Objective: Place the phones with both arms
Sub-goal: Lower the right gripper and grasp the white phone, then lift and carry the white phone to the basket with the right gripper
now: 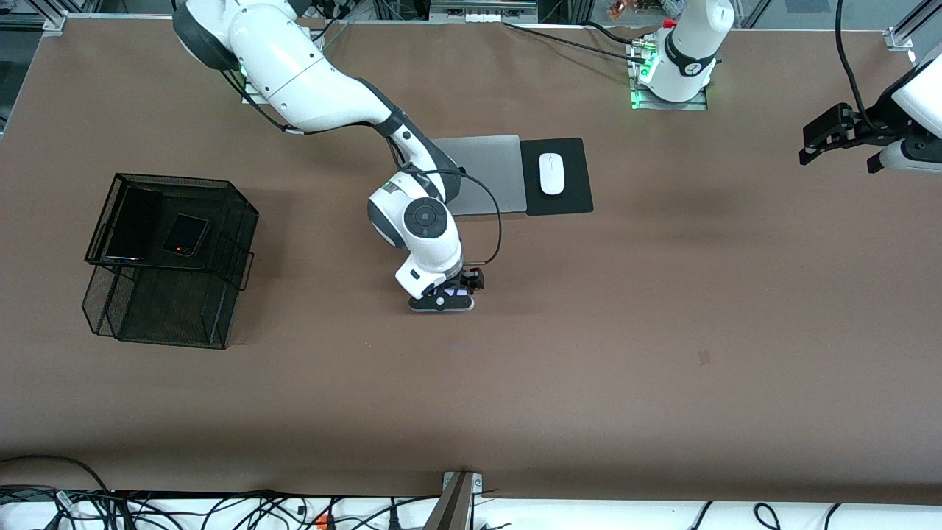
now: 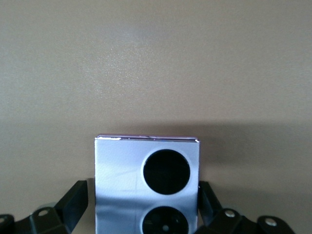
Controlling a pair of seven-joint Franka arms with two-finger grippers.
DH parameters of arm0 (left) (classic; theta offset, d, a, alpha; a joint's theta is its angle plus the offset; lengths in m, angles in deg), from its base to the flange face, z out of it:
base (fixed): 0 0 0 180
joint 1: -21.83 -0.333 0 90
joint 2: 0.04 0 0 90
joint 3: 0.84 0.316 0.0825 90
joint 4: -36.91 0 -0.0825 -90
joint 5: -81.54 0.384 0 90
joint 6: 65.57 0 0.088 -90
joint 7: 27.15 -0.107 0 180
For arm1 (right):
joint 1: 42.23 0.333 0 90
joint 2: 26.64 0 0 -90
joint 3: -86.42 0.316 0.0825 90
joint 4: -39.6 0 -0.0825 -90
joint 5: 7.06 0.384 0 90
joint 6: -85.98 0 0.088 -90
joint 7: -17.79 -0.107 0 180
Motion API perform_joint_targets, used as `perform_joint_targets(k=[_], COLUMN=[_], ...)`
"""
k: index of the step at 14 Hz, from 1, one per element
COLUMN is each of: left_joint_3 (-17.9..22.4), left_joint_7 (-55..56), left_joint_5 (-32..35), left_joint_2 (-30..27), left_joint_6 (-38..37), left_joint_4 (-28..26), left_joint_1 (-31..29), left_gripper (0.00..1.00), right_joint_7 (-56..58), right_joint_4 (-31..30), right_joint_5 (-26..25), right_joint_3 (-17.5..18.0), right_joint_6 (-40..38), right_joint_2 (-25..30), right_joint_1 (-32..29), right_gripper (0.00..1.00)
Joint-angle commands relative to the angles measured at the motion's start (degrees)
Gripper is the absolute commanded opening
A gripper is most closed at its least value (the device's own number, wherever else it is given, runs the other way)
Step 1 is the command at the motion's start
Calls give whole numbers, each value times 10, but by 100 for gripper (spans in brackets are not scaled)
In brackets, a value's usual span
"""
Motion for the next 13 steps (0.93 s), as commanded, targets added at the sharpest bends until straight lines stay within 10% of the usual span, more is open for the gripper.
perform_joint_targets(k=[1, 3, 6, 13], left_joint_3=[-1, -2, -2, 0], left_joint_7=[-9, -8, -8, -10], left_joint_5=[-12, -12, -10, -16], left_joint_2=[3, 4, 5, 7], left_joint_6=[0, 0, -1, -3], left_joint_4=[3, 4, 3, 3], left_joint_1=[-5, -5, -5, -6], left_gripper=[100, 100, 100, 100], right_joint_7=[2, 13, 28, 81], right_joint_4=[15, 15, 15, 41], right_joint_5=[-10, -14, -15, -7], right_joint_3=[-4, -5, -12, -25], right_joint_6=[4, 3, 1, -172], right_joint_2=[-13, -13, -13, 89], right_joint_1=[6, 6, 5, -41], right_gripper=[84, 42, 8, 8])
